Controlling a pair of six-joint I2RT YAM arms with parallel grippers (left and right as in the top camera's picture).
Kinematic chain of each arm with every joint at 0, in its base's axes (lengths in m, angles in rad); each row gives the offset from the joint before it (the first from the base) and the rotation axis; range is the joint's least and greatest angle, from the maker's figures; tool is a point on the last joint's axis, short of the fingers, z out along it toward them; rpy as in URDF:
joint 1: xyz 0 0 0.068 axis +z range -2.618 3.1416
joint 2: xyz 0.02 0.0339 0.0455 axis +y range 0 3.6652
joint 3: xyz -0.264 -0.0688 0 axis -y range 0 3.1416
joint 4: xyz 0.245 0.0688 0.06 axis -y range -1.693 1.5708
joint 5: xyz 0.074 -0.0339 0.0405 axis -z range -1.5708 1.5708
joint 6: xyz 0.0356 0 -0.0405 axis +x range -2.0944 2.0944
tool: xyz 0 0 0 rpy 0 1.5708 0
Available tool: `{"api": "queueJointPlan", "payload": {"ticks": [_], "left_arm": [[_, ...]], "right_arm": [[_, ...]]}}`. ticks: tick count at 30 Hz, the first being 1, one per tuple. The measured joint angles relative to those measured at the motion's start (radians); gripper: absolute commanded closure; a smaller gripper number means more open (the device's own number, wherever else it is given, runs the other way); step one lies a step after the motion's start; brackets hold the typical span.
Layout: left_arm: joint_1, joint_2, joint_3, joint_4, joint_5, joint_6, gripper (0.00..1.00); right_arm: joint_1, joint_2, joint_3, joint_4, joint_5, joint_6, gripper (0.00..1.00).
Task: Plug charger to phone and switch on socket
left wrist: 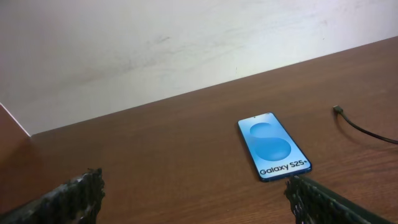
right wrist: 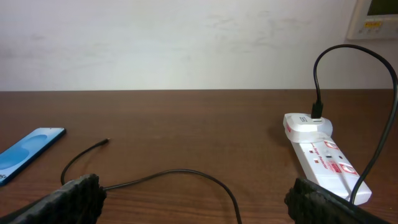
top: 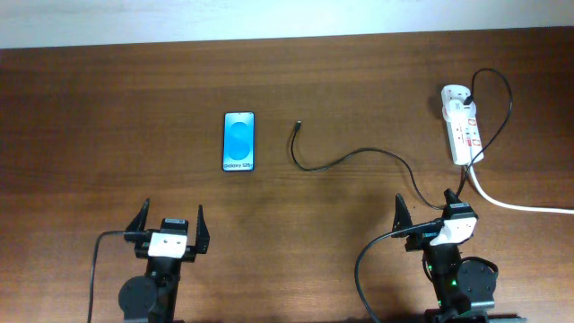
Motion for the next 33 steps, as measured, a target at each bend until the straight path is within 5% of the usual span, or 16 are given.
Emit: {"api": "queueJointPlan", "payload": {"ticks": [26, 33], "left_arm": [[0.000, 0.001, 0.000, 0.132, 0.008, -0.011, 0.01], [0.000, 0.145, 0.058, 0.171, 0.008, -0.027, 0.01]], "right_arm": [[0.000, 0.000, 0.000, 0.000, 0.000, -0.001, 0.02], [0.000, 0.000, 0.000, 0.000, 0.000, 0.000, 0.02]]}}
